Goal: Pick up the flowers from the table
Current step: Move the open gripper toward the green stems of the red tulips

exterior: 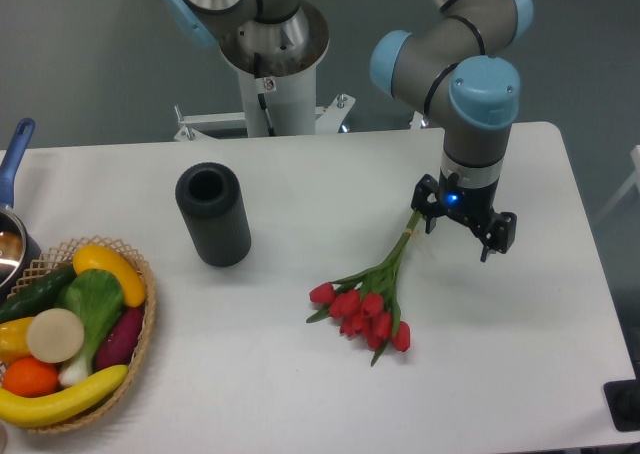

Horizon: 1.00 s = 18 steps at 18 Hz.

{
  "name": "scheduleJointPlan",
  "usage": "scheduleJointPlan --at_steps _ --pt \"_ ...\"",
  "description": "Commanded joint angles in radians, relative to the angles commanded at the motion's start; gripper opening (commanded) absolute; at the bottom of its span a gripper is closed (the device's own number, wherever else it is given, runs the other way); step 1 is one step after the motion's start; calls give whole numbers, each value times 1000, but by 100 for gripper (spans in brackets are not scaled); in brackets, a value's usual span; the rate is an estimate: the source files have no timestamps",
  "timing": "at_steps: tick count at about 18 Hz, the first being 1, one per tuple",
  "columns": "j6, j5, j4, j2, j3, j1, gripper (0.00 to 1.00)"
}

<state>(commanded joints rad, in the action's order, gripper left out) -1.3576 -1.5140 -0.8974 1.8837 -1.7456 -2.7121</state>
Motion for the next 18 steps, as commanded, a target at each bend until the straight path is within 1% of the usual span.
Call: scheduleJointPlan --at_steps 4,7,9,10,11,12,13,14,18 --pt "2 3 0 -9 -14 6 100" --pt "11 46 3 -12 -31 5 100" --pt "9 73 3 -12 -46 -11 100" --pt "11 93 9 -11 -69 -12 100" --pt "11 95 29 -12 -89 -11 100" --pt "12 92 58 -17 -101 -3 100" --pt "14 87 77 -17 -116 0 100" --pt "14 86 87 -12 -118 0 100" --pt "18 84 72 -8 -132 9 100"
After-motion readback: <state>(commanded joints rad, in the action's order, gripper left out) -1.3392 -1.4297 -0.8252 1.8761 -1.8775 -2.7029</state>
